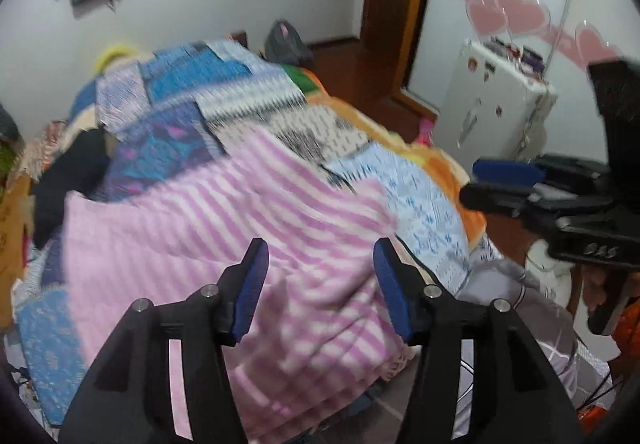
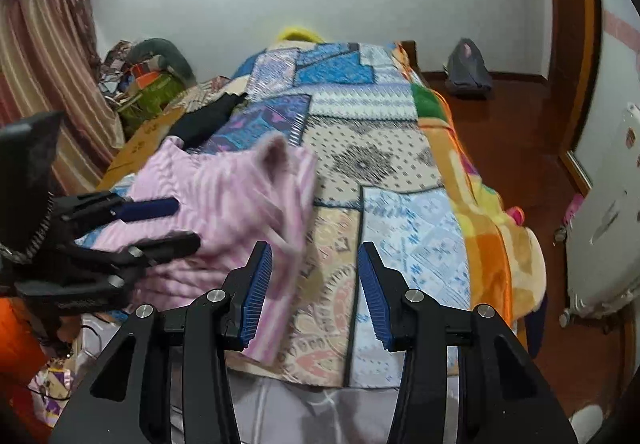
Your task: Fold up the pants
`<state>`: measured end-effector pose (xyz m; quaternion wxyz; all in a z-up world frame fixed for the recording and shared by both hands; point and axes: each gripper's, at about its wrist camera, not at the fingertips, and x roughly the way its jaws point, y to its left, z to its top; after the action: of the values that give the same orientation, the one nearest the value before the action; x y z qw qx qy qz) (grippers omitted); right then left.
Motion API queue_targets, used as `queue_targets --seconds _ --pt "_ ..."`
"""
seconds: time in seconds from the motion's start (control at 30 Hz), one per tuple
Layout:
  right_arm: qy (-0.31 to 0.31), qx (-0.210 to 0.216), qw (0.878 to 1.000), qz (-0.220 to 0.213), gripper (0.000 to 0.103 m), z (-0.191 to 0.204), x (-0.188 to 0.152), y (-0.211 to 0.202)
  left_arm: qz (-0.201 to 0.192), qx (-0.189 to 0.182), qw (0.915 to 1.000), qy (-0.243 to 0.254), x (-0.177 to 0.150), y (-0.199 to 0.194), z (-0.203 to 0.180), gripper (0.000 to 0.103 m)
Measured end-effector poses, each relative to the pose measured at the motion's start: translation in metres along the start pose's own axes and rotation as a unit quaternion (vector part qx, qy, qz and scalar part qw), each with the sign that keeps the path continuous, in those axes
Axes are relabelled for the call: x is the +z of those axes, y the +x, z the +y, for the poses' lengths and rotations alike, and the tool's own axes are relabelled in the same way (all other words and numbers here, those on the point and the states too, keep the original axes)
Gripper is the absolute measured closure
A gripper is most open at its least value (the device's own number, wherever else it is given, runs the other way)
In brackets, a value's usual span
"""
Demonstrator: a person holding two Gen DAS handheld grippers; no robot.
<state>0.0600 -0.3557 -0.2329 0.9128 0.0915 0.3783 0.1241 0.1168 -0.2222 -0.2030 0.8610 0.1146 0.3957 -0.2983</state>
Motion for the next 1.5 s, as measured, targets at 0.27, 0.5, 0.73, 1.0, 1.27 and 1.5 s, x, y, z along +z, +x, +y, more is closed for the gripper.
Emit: queue_targets --seconds 0.27,0.5,0.73,1.0,1.27,1.5 --pt "-0.024 0.035 0.999 0.005 0.056 0.032 0.013 0.029 -0.037 0.086 0.9937 -0.061 0.013 -0.033 0.093 0.033" --pt "-0.006 0.047 0.997 0.061 0.055 0.043 -0.013 0.068 0.036 0.154 0.983 -0.093 0.027 0.027 0.197 0.03" --pt "0.016 0.046 0.993 0.104 0.054 0.041 -0.037 0.094 0.128 0.158 0.9751 -0.089 0.044 0.116 0.255 0.03" --pt "-0.04 0.033 0.991 0.121 0.051 0.032 -0.017 0.113 0.139 0.188 0.9723 0.0 0.004 0.121 0.251 0.027" --pt "-0.085 0.017 0.988 0.131 0.051 0.017 0.025 0.153 0.166 0.164 0.9697 -0.073 -0.053 0.079 0.251 0.027" --pt "-0.095 0.004 0.989 0.111 0.052 0.026 0.062 0.187 0.151 0.167 0.9637 -0.142 -0.094 0.04 0.225 0.028"
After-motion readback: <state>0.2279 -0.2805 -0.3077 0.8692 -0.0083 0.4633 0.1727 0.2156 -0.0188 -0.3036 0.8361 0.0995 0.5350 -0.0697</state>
